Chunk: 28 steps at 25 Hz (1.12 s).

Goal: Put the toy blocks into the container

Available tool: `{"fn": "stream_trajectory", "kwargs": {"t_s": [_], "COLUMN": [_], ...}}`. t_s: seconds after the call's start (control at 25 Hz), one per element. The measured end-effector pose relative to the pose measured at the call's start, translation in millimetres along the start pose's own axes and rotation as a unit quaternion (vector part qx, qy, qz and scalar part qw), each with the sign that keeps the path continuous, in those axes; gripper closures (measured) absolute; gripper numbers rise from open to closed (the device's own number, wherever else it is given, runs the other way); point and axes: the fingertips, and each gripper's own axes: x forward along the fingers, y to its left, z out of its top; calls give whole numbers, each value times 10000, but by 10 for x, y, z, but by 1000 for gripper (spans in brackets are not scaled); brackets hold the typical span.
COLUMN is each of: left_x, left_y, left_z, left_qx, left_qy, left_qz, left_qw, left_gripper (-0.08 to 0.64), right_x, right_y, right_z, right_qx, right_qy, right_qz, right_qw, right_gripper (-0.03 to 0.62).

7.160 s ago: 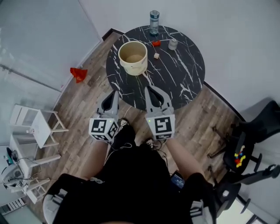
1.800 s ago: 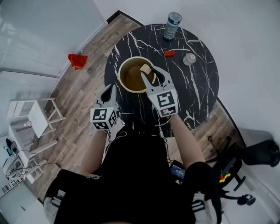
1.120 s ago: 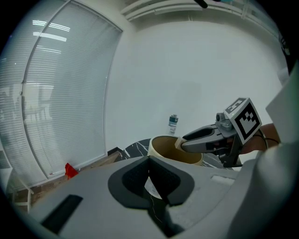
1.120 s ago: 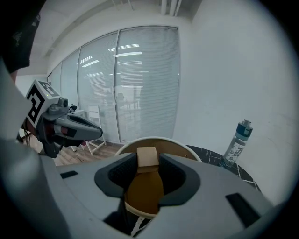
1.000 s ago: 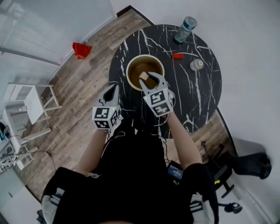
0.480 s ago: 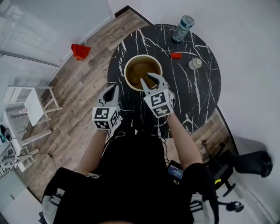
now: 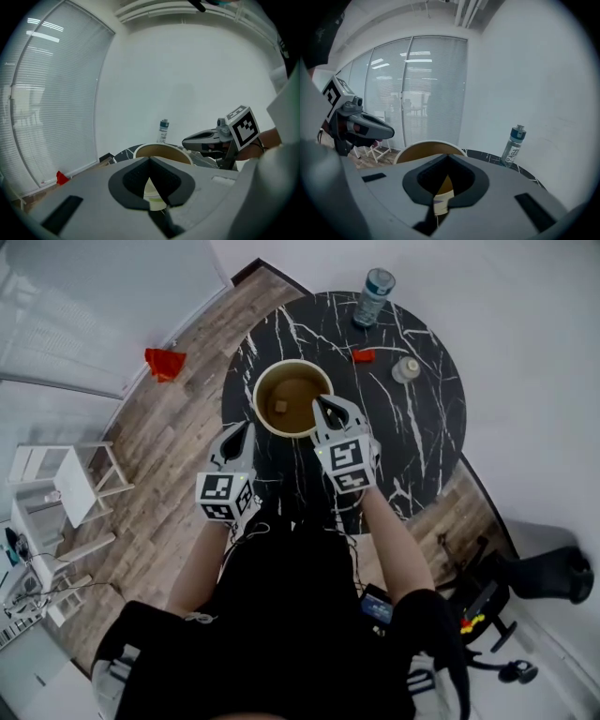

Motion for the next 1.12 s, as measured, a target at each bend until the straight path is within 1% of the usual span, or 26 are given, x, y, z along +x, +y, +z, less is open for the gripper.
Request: {"fn": "stream_trajectory", "kwargs": {"t_s": [0.16, 0.36, 0.56, 0.68, 0.84, 0.96, 1.12], "left_x": [35, 167, 347, 500, 751, 973, 1222], "left_y": [-199, -522, -928, -1189, -1548, -1760, -1881], "left_z": [185, 388, 474, 521, 664, 681, 658], "left_qx": [15, 165, 243, 250, 257, 360, 365], "left_qy": [-139, -298, -306, -301, -415, -397, -289], "left_qz": [-217, -540, -885, -1062, -1267, -1333, -1276], "left_qw": [9997, 9980, 9953, 9936, 9907, 9896, 9907], "left_gripper": [560, 560, 560, 560, 560, 560, 560], "right_x": [-122, -301, -548, -660, -777, -808, -750], "right_y": [-165, -420, -750, -964, -1218, -1411, -1660], "right_z": [-58, -157, -214, -312, -422, -509, -654], "right_qx": [92, 265, 419, 528, 650, 774, 948], "right_qy": [-8, -22, -134, -100, -88, -70, -6], "right_qz": [-183, -503, -853, -967, -1074, -1102, -1063], "right_qw": [9998, 9984, 9954, 9939, 9921, 9909, 9898], "right_gripper": [595, 595, 595, 595, 595, 595, 595]}}
